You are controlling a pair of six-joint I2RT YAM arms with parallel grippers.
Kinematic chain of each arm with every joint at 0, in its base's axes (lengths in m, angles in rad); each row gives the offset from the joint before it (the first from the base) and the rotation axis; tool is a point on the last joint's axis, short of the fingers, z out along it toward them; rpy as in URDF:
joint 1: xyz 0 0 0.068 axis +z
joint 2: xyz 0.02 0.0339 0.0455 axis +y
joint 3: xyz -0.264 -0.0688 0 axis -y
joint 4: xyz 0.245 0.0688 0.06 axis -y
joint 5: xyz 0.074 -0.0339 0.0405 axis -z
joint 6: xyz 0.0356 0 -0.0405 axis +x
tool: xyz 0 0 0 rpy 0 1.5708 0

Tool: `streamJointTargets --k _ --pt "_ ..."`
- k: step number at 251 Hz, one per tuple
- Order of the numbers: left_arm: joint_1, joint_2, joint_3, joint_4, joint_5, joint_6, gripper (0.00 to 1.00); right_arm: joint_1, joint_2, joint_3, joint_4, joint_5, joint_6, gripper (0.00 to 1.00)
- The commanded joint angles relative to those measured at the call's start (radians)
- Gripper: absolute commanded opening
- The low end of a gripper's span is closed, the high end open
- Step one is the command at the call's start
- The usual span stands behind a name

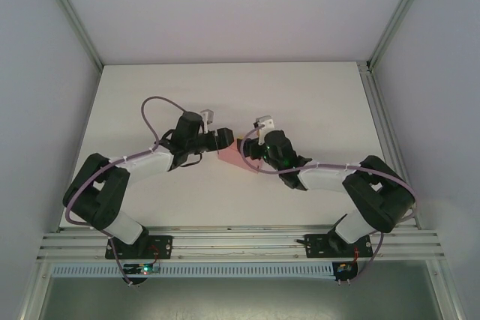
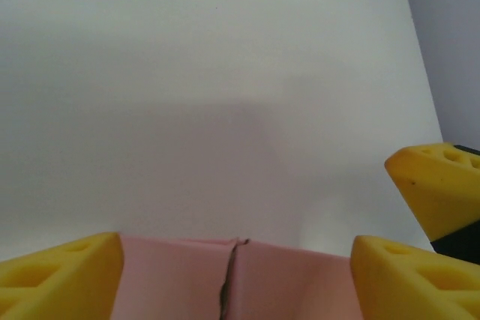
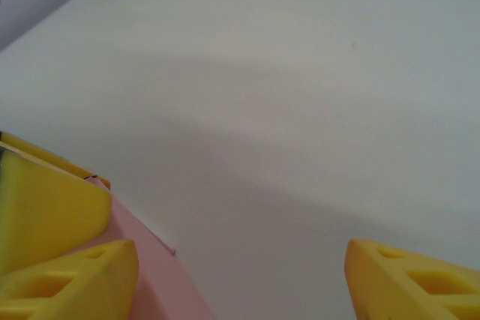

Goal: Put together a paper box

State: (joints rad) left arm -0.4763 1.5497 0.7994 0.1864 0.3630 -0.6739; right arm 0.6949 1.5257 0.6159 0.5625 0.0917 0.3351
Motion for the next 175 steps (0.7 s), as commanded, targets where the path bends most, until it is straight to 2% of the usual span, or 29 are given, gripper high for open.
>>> streamJointTargets --k 1,7,34,51,67,87,109,131,153,175 --pt "-0.009 -0.02 0.07 -0.169 -0.002 0.069 0.9 -0.046 -0.057 0.072 -0.225 -0.14 -0.038 0.75" --pt "-0.008 -0.032 0.075 -0.18 -0.018 0.075 1.0 -0.057 -0.064 0.079 -0.229 -0.176 -0.046 0.79" --pt "-0.005 -0.09 0.113 -0.269 -0.127 0.1 1.0 -0.109 -0.085 0.103 -0.251 -0.306 -0.124 0.98" --pt "0.001 -0.127 0.142 -0.329 -0.21 0.118 1.0 -0.129 -0.09 0.132 -0.307 -0.385 -0.227 0.98" --pt "0.017 -0.157 0.17 -0.403 -0.29 0.13 1.0 -0.129 -0.084 0.171 -0.397 -0.519 -0.369 0.98" --pt "0.048 -0.191 0.2 -0.505 -0.396 0.126 1.0 -0.112 -0.062 0.229 -0.53 -0.593 -0.529 0.98" --pt "0.107 -0.227 0.194 -0.583 -0.485 0.105 1.0 -0.087 -0.018 0.296 -0.657 -0.57 -0.658 0.98" --pt "0.182 -0.267 0.154 -0.633 -0.533 0.062 1.0 -0.066 0.045 0.363 -0.718 -0.444 -0.669 0.98" --pt "0.244 -0.317 0.098 -0.652 -0.538 0.035 1.0 -0.047 0.109 0.414 -0.785 -0.38 -0.695 0.98" --pt "0.267 -0.372 0.04 -0.651 -0.572 0.018 1.0 -0.028 0.158 0.445 -0.844 -0.332 -0.73 0.97"
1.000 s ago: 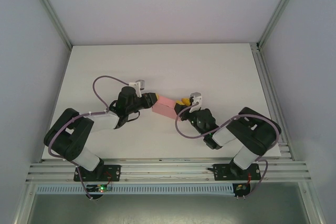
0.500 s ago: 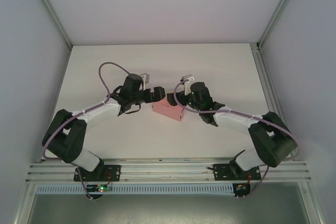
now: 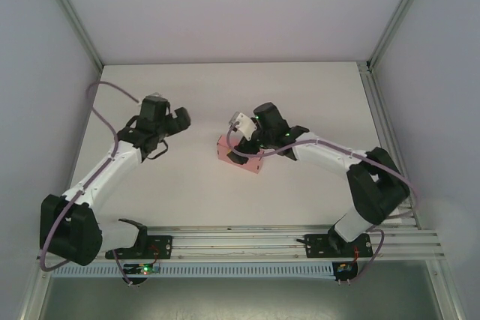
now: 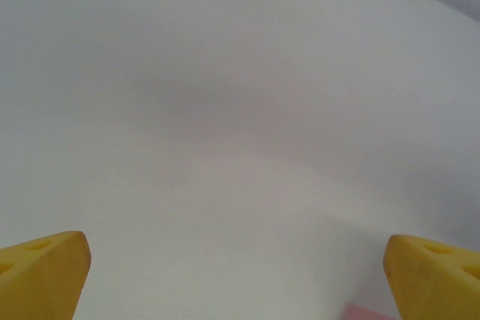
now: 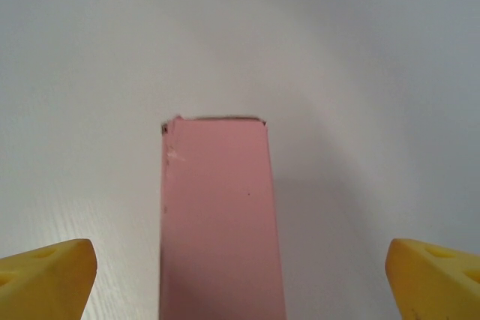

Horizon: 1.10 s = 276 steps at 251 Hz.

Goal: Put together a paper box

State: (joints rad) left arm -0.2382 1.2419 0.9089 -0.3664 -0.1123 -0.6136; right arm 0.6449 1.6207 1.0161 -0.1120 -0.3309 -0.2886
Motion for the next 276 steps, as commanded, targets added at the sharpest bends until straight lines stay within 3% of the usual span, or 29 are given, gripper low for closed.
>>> streamJointTargets --k 1,23,49,57,69,112,126,160,173,191,225,242,276 --pt "0.03 -0.065 -0.073 -0.098 -0.099 -0.042 1.0 0.023 0.065 0.046 -0.17 0.093 -0.107 0.97" --pt "0.041 -0.106 -0.109 -0.101 -0.122 -0.046 1.0 0.044 0.09 0.067 -0.202 0.205 -0.129 0.85" --pt "0.044 -0.133 -0.126 -0.099 -0.132 -0.044 1.0 0.071 0.08 0.079 -0.175 0.406 -0.191 0.39" --pt "0.045 -0.138 -0.126 -0.095 -0.129 -0.036 1.0 0.077 0.072 0.079 -0.147 0.468 -0.226 0.33" --pt "0.045 -0.142 -0.127 -0.09 -0.128 -0.033 1.0 0.078 0.057 0.081 -0.121 0.512 -0.301 0.32" --pt "0.046 -0.155 -0.12 -0.088 -0.136 -0.023 1.0 0.102 0.055 0.075 0.049 0.62 -0.667 0.35" --pt "0.045 -0.162 -0.126 -0.089 -0.147 -0.032 1.0 0.113 0.076 0.057 0.13 0.631 -0.777 0.42" --pt "0.043 -0.178 -0.15 -0.074 -0.158 -0.044 1.0 0.13 0.153 0.025 0.234 0.615 -0.891 0.48" --pt "0.045 -0.18 -0.153 -0.069 -0.159 -0.045 1.0 0.138 0.178 0.018 0.233 0.622 -0.893 0.54" --pt "0.045 -0.181 -0.152 -0.064 -0.156 -0.051 1.0 0.154 0.186 -0.002 0.211 0.646 -0.848 0.56" --pt "0.045 -0.158 -0.133 -0.019 -0.082 -0.033 1.0 0.194 0.116 -0.071 0.093 0.608 -0.728 0.84" --pt "0.045 -0.141 -0.11 -0.025 -0.092 -0.024 1.0 0.225 0.05 -0.093 0.061 0.615 -0.637 0.92" --pt "0.045 -0.123 -0.094 -0.014 -0.109 -0.004 1.0 0.251 -0.131 -0.152 -0.007 0.475 -0.498 0.98"
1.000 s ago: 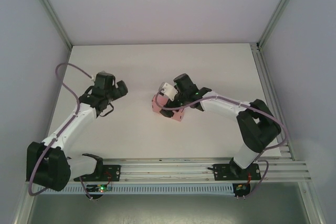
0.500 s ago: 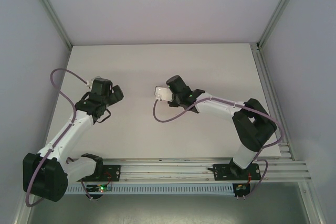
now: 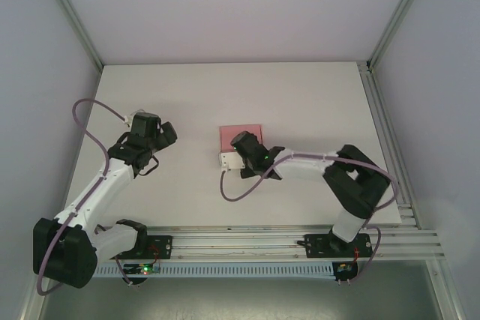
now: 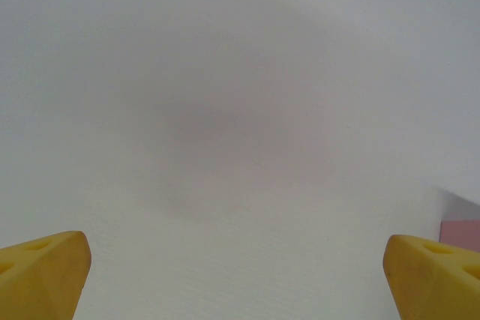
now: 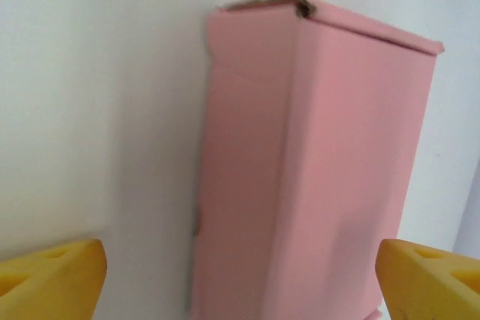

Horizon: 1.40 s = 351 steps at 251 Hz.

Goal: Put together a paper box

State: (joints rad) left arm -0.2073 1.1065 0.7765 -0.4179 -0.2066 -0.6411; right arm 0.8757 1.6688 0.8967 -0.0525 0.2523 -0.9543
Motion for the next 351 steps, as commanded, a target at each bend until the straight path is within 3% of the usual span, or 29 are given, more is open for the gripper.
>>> streamJointTargets --k 1,23,46,66,89,106,121,141,149,170,180,206,249,266,294,312,351 --pt "0.015 0.013 0.039 0.038 -0.014 0.024 1.0 0.02 -0.185 -0.034 -0.067 -0.111 0.17 0.98" --pt "0.016 0.018 0.05 0.034 -0.044 0.042 1.0 0.009 -0.3 -0.089 -0.021 -0.126 0.242 0.98" --pt "0.017 0.019 0.046 0.07 -0.093 0.09 1.0 -0.056 -0.406 -0.135 0.088 -0.05 0.396 0.99" --pt "0.019 0.024 0.016 0.158 -0.164 0.144 1.0 -0.228 -0.469 -0.125 0.108 -0.077 0.645 0.98" --pt "0.027 0.047 -0.061 0.368 -0.242 0.254 1.0 -0.485 -0.49 -0.157 0.162 -0.071 0.953 0.98" --pt "0.045 0.087 -0.123 0.545 -0.24 0.327 1.0 -0.632 -0.478 -0.229 0.263 -0.102 1.035 0.98" --pt "0.058 0.133 -0.169 0.678 -0.205 0.384 1.0 -0.696 -0.458 -0.322 0.419 -0.109 1.032 0.98" --pt "0.07 0.198 -0.196 0.777 -0.176 0.443 1.0 -0.718 -0.416 -0.419 0.626 -0.1 0.957 0.98" --pt "0.079 0.206 -0.181 0.746 -0.165 0.444 1.0 -0.721 -0.394 -0.452 0.714 -0.099 0.924 0.98" --pt "0.084 0.223 -0.203 0.835 -0.138 0.535 1.0 -0.721 -0.374 -0.45 0.664 -0.136 0.801 0.98" --pt "0.088 0.231 -0.229 0.898 -0.137 0.56 1.0 -0.726 -0.368 -0.481 0.718 -0.145 0.81 0.98" --pt "0.111 0.206 -0.264 0.924 -0.07 0.591 1.0 -0.763 -0.3 -0.62 1.064 -0.125 0.867 0.98" --pt "0.118 0.23 -0.36 1.041 -0.043 0.638 1.0 -0.808 -0.165 -0.705 1.331 -0.173 0.904 0.98" --pt "0.123 0.263 -0.412 1.174 -0.025 0.635 1.0 -0.812 -0.117 -0.679 1.349 -0.196 0.907 0.98" --pt "0.141 0.311 -0.412 1.24 -0.039 0.609 1.0 -0.843 -0.159 -0.575 1.089 -0.209 0.943 0.98" --pt "0.171 0.42 -0.416 1.366 -0.006 0.592 1.0 -0.894 -0.147 -0.574 1.106 -0.277 0.983 0.98" --pt "0.193 0.448 -0.394 1.315 0.048 0.577 1.0 -0.887 -0.148 -0.574 1.103 -0.264 0.976 0.98"
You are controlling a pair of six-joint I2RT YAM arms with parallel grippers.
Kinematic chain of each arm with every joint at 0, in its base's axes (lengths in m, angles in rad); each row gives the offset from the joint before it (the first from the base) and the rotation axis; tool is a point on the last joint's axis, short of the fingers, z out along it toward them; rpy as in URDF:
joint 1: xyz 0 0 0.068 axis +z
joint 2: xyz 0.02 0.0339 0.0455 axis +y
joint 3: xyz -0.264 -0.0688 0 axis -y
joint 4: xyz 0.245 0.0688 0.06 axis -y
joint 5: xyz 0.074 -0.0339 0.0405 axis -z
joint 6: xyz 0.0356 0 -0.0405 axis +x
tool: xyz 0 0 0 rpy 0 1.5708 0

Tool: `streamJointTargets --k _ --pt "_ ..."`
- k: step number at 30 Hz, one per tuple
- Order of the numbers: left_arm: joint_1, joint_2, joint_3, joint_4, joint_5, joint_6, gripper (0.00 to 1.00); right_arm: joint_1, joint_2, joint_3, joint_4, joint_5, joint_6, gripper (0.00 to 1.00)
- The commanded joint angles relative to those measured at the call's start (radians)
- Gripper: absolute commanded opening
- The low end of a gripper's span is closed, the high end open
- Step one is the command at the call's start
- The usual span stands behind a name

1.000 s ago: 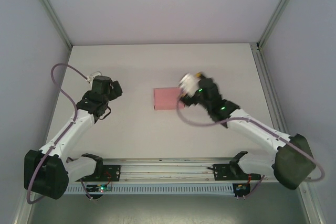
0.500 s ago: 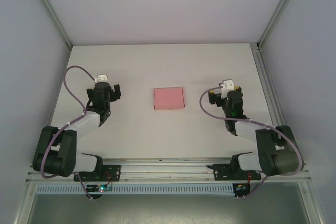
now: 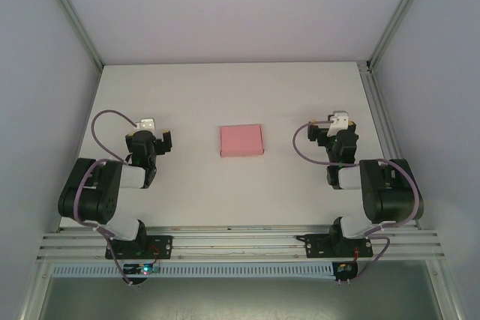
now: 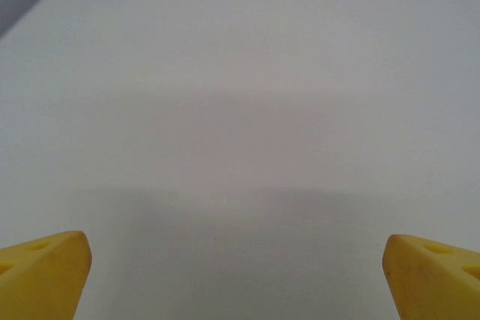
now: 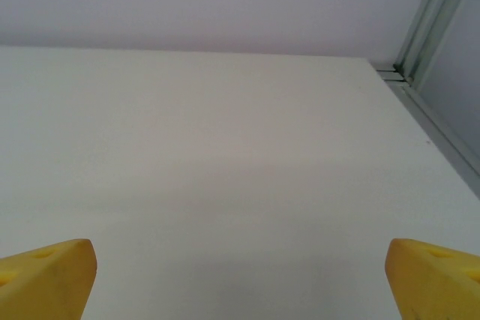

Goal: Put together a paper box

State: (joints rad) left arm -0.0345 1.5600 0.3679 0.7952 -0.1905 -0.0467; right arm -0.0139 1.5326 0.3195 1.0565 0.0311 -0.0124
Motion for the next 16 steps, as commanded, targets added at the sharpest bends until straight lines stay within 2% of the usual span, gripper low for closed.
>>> streamJointTargets --k 1,16 --pt "0.02 -0.004 0.013 0.107 0.032 -0.017 1.0 0.003 -0.012 0.004 -0.006 -0.042 0.034 0.98" --pt "0.021 -0.005 0.015 0.099 0.032 -0.016 1.0 0.011 -0.014 0.006 -0.012 -0.026 0.029 0.98"
